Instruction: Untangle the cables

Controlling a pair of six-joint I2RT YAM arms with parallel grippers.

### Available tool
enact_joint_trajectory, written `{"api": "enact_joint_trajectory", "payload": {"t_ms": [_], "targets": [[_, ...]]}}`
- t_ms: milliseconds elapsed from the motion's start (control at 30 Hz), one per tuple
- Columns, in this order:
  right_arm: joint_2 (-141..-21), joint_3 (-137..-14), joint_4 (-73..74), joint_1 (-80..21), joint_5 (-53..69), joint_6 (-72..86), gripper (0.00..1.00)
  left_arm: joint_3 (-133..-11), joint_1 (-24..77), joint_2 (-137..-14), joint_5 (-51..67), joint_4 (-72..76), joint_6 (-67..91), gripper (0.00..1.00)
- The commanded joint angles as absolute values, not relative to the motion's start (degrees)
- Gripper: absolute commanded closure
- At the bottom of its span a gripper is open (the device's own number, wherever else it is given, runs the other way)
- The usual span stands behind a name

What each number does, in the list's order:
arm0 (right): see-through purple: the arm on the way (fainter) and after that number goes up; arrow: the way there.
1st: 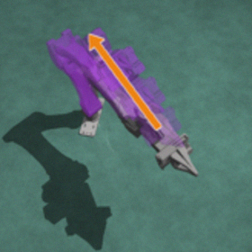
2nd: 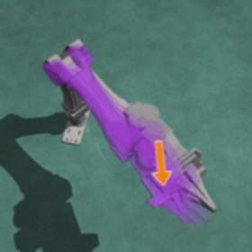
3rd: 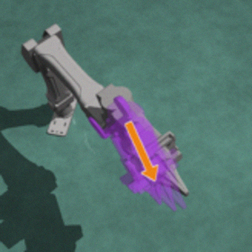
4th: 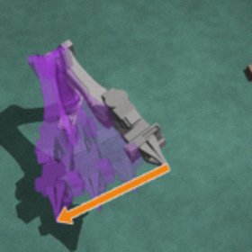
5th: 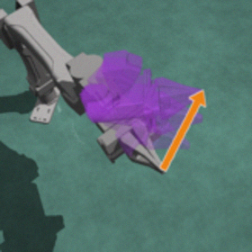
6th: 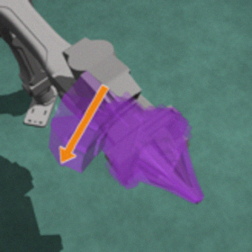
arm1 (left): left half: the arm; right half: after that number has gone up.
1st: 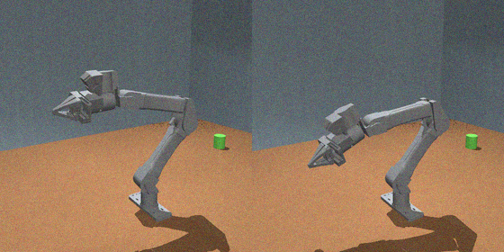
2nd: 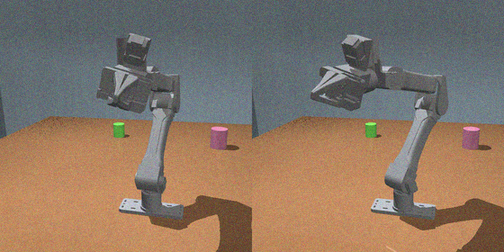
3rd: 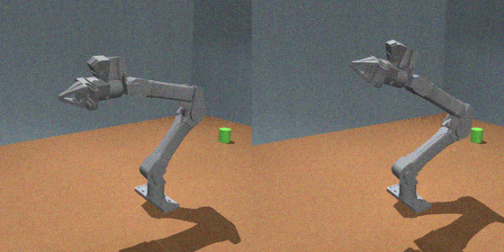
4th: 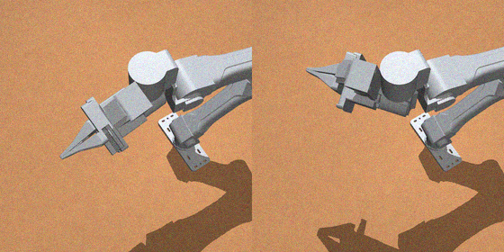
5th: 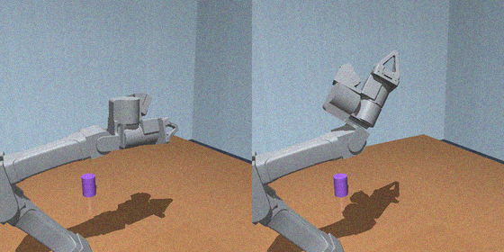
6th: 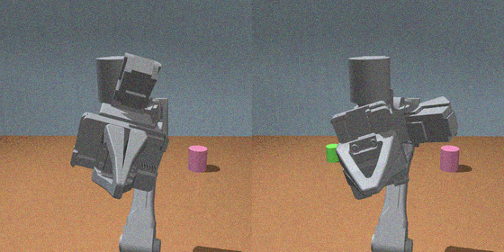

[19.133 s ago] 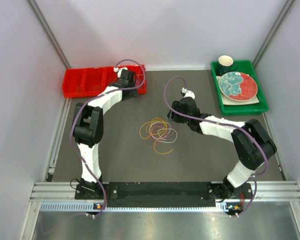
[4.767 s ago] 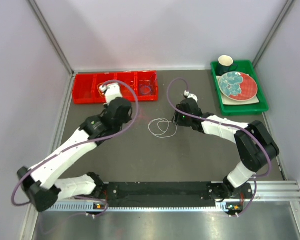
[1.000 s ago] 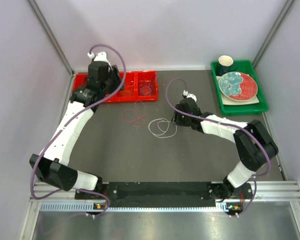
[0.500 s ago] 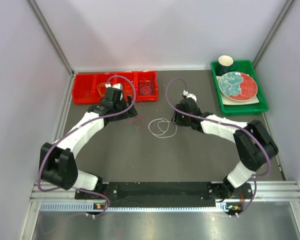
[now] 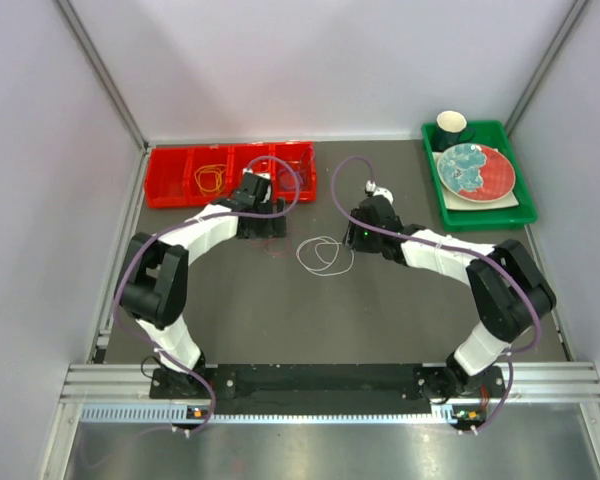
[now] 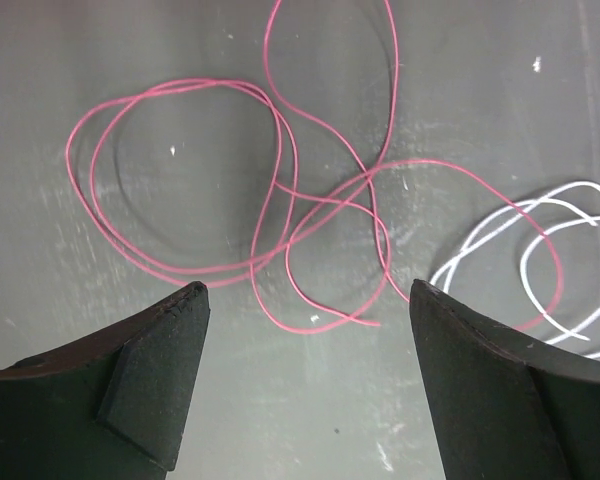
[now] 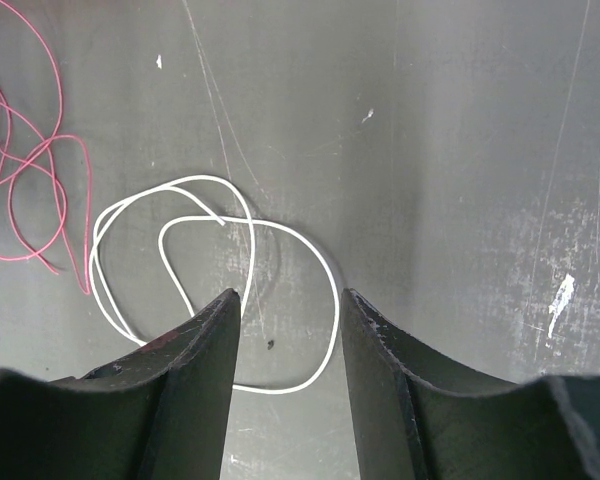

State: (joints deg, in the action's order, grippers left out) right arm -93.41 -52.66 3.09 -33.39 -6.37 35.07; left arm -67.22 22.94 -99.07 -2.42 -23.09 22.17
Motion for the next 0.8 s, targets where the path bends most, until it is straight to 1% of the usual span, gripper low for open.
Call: {"api": "enact_joint_trajectory", "payload": {"t_ms": [0, 233, 467, 600, 700, 733, 767], "targets": [[-93.87, -55.63, 2.81, -34.01, -6.86, 34.63, 0.55, -70.31, 22.94, -101.94, -3.25, -19.78, 18.02, 0.15], [-94.22, -56.07, 2.99, -34.01, -6.86, 34.54, 0.55, -70.66, 23.64, -105.11, -1.58, -17.58, 17.4, 0.14], [-94.57, -56.34, 3.34, -34.1, -6.77, 34.37, 0.55, -71.28, 24.52, -108.36, -2.29, -17.49, 17.84, 0.13], [-94.57, -56.43, 3.43, -34.01, -6.94, 34.45, 0.55, -70.49, 24.96, -109.25, -2.81, -16.44, 18.19, 0.17], [-94.57, -56.51, 3.43, -34.01, -6.94, 34.45, 0.55, -70.05, 25.14, -109.6, -3.78, -16.43, 18.54, 0.28], [-94.66, -56.51, 3.43, -34.1, -6.94, 34.45, 0.55, -69.96, 25.14, -109.77, -4.39, -16.61, 18.81, 0.42], [-94.66, -56.51, 3.51, -34.1, -6.94, 34.37, 0.55, -69.7, 25.14, -109.86, -4.57, -16.61, 18.81, 0.47]]}}
